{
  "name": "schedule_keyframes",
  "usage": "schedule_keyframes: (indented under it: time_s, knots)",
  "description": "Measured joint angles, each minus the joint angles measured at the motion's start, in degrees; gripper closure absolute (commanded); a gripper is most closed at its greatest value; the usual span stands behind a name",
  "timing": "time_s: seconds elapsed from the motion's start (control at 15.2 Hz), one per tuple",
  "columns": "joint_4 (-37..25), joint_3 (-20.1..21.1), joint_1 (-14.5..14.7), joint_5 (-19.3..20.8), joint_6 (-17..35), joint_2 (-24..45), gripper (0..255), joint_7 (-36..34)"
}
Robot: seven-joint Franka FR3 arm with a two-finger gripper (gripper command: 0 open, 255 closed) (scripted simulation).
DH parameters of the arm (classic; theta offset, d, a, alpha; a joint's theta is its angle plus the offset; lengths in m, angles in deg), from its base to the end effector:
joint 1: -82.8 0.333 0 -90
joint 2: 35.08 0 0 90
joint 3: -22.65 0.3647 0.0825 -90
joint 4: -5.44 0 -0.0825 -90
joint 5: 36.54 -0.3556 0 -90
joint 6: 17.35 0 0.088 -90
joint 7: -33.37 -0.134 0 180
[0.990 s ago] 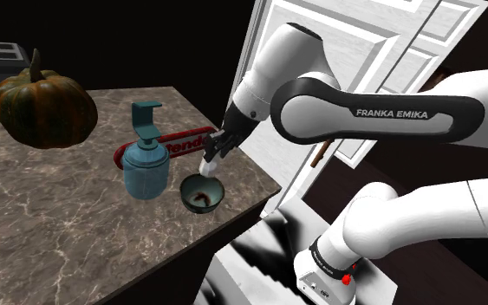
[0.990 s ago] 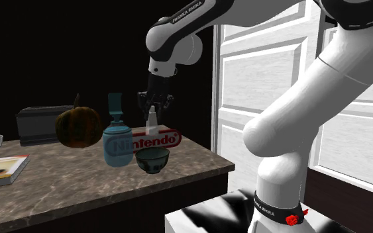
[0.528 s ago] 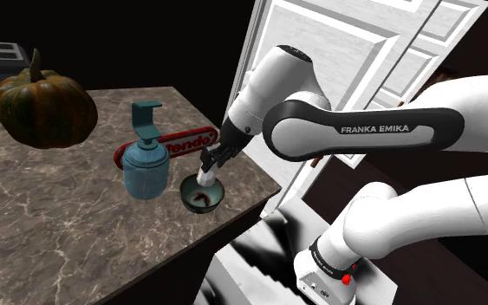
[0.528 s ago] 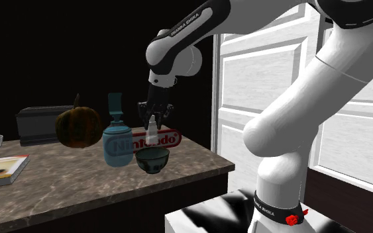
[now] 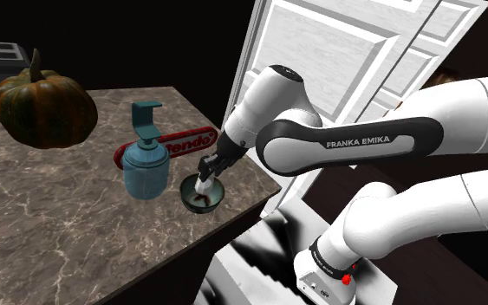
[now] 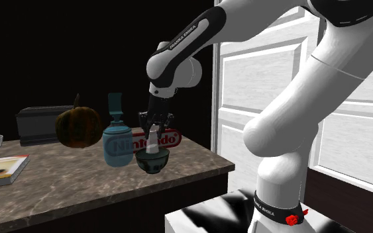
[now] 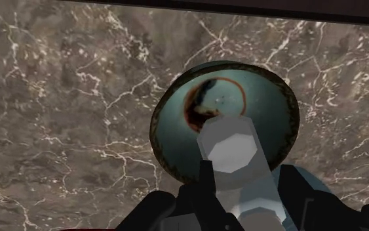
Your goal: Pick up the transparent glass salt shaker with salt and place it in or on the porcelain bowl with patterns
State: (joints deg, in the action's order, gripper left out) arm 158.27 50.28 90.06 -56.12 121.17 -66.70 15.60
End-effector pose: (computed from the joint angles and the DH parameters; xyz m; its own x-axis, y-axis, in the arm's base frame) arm 0.2863 0.2170 0.4484 0.9702 0.0249 0.2411 0.0550 -0.9914 -0.1190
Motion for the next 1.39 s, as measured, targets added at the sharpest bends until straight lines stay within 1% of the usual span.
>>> schedule_keyframes:
  time_s: [0.33, 0.4, 0.79, 0.92, 1.12, 1.39]
  knots:
    - [0.1, 0.1, 0.0, 0.0, 0.3, 0.2, 255, 0.0]
    - [0.1, 0.1, 0.0, 0.0, 0.3, 0.2, 0, 0.0]
    - [0.1, 0.1, 0.0, 0.0, 0.3, 0.2, 0, 0.0]
    - [-0.5, -0.7, 0.3, 0.0, -2.4, -2.0, 0, 0.0]
    - [-2.7, -2.2, 0.6, 0.5, -7.8, -5.3, 0, 0.1]
    - [-2.8, -2.6, 0.7, 0.6, -8.8, -6.0, 0, 0.1]
